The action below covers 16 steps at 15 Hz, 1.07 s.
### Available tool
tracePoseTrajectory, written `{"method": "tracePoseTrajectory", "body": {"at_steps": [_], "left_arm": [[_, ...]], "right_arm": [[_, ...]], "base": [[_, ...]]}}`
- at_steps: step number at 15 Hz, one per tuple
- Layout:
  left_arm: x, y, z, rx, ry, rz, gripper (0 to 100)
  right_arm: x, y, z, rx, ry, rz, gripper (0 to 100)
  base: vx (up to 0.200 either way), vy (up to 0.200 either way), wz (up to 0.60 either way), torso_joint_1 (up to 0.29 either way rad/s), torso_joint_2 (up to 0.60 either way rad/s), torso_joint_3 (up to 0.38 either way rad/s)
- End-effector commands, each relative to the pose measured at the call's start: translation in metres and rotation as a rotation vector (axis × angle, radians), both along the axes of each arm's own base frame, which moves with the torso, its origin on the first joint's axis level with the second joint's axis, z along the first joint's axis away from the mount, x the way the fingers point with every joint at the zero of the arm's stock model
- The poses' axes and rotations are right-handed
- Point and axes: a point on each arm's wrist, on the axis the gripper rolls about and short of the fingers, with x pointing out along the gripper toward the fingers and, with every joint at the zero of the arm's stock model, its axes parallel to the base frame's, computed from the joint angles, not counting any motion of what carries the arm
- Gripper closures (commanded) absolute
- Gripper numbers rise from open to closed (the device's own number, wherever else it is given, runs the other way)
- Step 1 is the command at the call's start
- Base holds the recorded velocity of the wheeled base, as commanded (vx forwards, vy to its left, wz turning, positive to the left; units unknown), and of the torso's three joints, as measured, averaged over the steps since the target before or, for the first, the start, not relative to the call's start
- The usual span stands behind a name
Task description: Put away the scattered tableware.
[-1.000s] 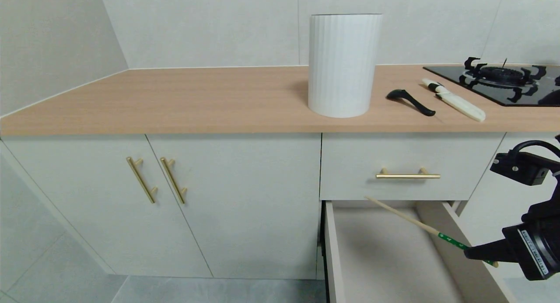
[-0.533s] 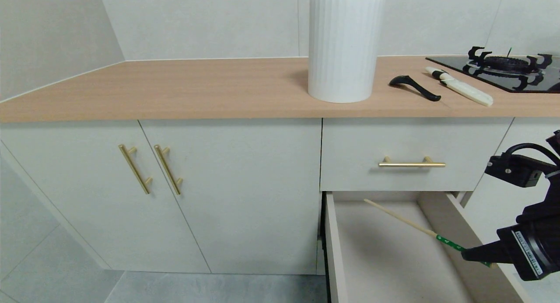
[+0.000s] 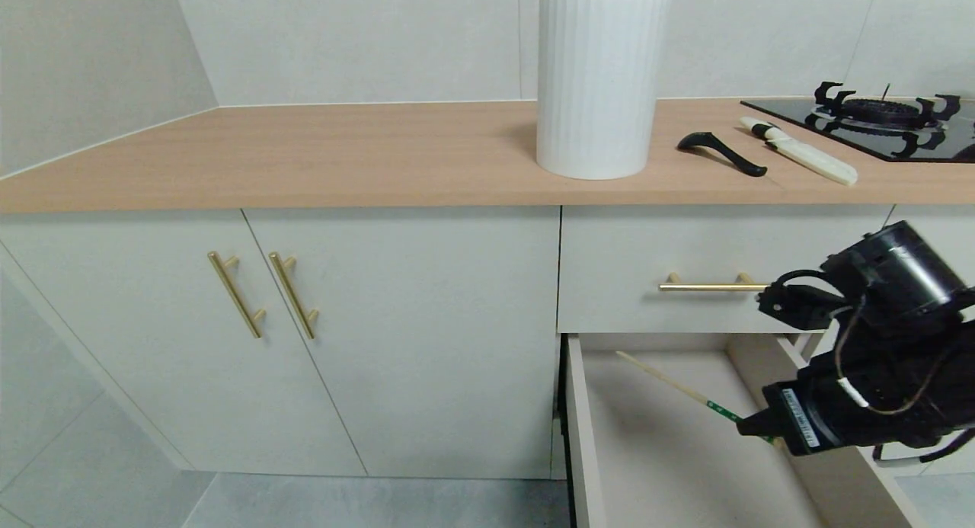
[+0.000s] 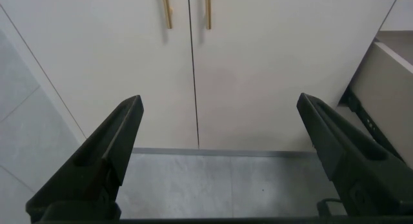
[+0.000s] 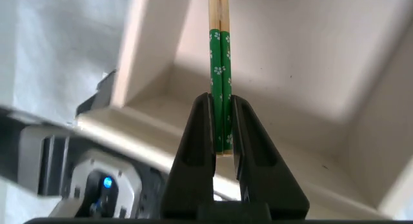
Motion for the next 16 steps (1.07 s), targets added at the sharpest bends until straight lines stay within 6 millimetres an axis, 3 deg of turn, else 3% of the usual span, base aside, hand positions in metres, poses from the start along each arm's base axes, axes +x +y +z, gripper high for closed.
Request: {"method": "tracePoseTrajectory", "body": {"at_steps": [1,7,12,16], "left_arm": [[0.000,0.000,0.000,0.000,0.000,-0.001,0],[0.000,0.000,0.000,0.000,0.000,0.001,0],[0.000,0.000,0.000,0.000,0.000,0.001,0],[0.000,0.000,0.000,0.000,0.001,0.001,0]], "right_arm": [[0.029,0.016,-0.048,-0.054,0.138,-0.041,100],[0.063,0.032,-0.105,-0.159,0.128,-0.189,100],[0.065,0.037,-0.129,-0.174,0.143,-0.175,100],[0.062,0.037,-0.129,-0.110,0.044,-0.173,100]], "base": [[0.000,0.000,0.00,0.000,0.00,0.000],[0.000,0.000,0.00,0.000,0.00,0.000],[0.000,0.000,0.00,0.000,0.00,0.000],[0.000,0.000,0.00,0.000,0.00,0.000]]}}
